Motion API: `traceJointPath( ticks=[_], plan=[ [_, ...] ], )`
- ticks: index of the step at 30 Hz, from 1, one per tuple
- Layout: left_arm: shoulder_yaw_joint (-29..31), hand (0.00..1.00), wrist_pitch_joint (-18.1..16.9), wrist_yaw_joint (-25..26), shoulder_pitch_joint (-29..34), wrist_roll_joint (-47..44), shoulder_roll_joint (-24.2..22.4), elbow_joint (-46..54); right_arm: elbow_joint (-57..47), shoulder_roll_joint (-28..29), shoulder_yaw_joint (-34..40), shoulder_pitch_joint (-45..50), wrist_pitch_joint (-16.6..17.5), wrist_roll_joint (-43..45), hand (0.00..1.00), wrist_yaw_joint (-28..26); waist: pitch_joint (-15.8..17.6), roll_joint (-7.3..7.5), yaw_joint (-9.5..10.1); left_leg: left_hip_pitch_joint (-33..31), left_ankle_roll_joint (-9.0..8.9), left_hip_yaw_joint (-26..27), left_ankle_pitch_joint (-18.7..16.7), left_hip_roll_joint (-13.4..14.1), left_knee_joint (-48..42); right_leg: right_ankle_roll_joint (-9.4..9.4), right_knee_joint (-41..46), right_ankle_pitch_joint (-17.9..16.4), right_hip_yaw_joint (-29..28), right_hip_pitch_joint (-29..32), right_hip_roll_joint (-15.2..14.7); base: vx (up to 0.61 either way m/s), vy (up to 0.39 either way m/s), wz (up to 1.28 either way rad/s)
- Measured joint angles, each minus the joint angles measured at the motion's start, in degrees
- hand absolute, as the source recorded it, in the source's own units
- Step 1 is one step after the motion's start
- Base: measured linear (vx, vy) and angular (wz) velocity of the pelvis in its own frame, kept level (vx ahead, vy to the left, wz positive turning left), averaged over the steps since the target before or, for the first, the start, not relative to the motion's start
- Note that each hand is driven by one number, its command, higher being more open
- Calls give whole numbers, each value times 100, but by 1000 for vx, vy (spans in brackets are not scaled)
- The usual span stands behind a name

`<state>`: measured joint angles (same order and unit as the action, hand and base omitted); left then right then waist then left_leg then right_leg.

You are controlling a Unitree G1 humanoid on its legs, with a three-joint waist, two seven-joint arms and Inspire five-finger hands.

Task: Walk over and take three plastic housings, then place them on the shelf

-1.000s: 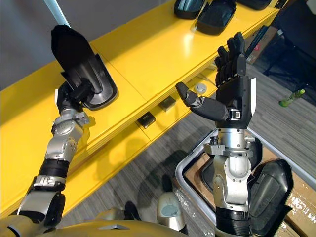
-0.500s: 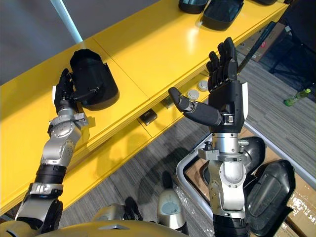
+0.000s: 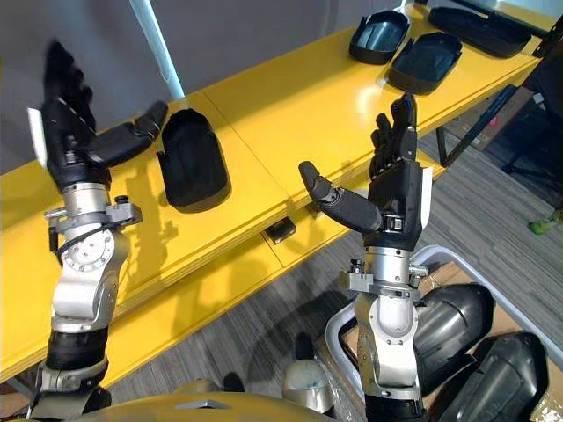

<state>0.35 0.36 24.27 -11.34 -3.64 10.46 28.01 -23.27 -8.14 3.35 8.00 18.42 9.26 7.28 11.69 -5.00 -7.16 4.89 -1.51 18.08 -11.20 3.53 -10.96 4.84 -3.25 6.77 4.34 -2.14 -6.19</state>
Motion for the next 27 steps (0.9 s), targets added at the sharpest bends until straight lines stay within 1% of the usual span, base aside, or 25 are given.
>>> traceJointPath(
  ticks=[2,3,4,5,6,7,8,10,11,16,18,20,21,22,23,24,25,26,27],
  plan=[
    [-126,100,-324,-114,144,3,-85,506,-2,22,-9,3,0,39,100,115,-67,2,34,21,14,-36,28,-24,47,0,-2,-1,42,-18,-12,-25,0,10],
    [-215,100,-619,-130,255,19,-154,771,-2,24,-20,2,-5,79,100,81,-145,-1,77,28,17,-51,51,-43,84,1,-15,-1,69,-25,-28,-42,-11,16],
    [-234,100,-866,-126,347,74,-169,909,-2,24,-58,2,-9,80,100,67,-208,14,82,61,19,-95,90,-71,138,1,-57,-2,133,-83,-57,-46,-14,18],
    [-228,100,-981,-113,379,120,-168,927,-2,25,-76,2,-13,80,100,82,-252,19,87,59,17,-124,103,-84,145,1,-88,-2,170,-112,-63,-77,-35,18],
    [-207,100,-1242,-60,538,136,-172,979,-2,26,-83,-9,-17,138,100,102,-334,28,136,59,8,-134,121,-90,159,2,-101,-2,183,-121,-63,-80,-37,9],
    [-200,100,-1337,-50,596,132,-177,979,-2,26,-81,-9,-17,190,100,114,-353,38,167,59,5,-141,127,-89,170,3,-102,-2,189,-129,-64,-113,-47,5],
    [-175,100,-1510,-44,737,125,-208,982,-1,30,-65,-10,-20,301,100,171,-387,70,219,59,2,-154,145,-89,183,3,-107,-4,208,-135,-65,-87,-30,5],
    [-160,100,-1735,-23,883,126,-290,983,-1,54,-6,-14,-21,301,100,232,-424,139,231,45,-8,-200,175,-96,219,0,-108,-9,273,-137,-71,-88,-34,10],
    [59,100,-2187,63,1362,-127,-405,1030,11,139,452,-264,-44,29,100,614,-641,573,249,-154,-77,-354,162,8,9,-71,1,-62,464,-81,-38,-43,-18,6],
    [76,100,-2189,53,1391,-130,-439,1030,18,139,453,-265,-44,33,100,606,-653,601,258,-172,-78,-389,162,4,9,-71,11,-62,479,-80,-46,0,0,1],
    [205,100,-2213,-110,1563,-312,-570,1026,65,139,470,-265,-69,81,100,460,-656,610,256,-219,-69,-462,178,-16,9,-71,11,-62,556,-75,-66,-8,-2,19],
    [358,100,-2254,-285,1763,-620,-646,999,114,139,471,-266,-161,296,100,187,-644,636,261,-265,-58,-603,244,-57,57,-71,11,-62,697,-82,-96,-27,-9,36],
    [476,100,-2260,-397,1896,-834,-691,969,189,139,443,-275,-238,375,100,-20,-645,662,301,-268,-55,-689,307,-90,147,-71,10,-63,798,-88,-117,-41,-20,41],
    [580,100,-2262,-504,1994,-1064,-776,922,338,138,394,-326,-314,567,100,-280,-634,692,389,-273,-57,-754,371,-111,222,-71,11,-63,875,-92,-132,-51,-24,37],
    [650,100,-2264,-557,2065,-1182,-824,913,451,139,350,-397,-359,626,100,-403,-619,716,424,-281,-56,-787,391,-117,236,-71,11,-63,908,-96,-137,-40,-18,31],
    [738,100,-2269,-637,2160,-1331,-874,881,596,141,244,-488,-430,816,100,-598,-605,738,473,-320,-62,-855,407,-121,234,-72,11,-63,972,-99,-140,-59,-25,34],
    [784,100,-2271,-815,2328,-1577,-930,791,817,142,-2,-594,-474,1065,100,-937,-583,774,571,-365,-70,-954,445,-130,239,-73,11,-64,1074,-103,-148,-57,-25,35],
    [808,100,-2273,-874,2416,-1646,-970,774,912,142,-144,-646,-485,1176,100,-1079,-577,785,586,-367,-76,-988,454,-134,241,-73,11,-64,1100,-107,-150,-59,-23,31],
    [873,100,-2275,-1000,2563,-1651,-1065,718,1036,147,-429,-721,-527,1287,100,-1367,-573,792,664,-365,-75,-1013,475,-138,250,-73,11,-63,1122,-122,-152,-30,-8,13]
  ],
)
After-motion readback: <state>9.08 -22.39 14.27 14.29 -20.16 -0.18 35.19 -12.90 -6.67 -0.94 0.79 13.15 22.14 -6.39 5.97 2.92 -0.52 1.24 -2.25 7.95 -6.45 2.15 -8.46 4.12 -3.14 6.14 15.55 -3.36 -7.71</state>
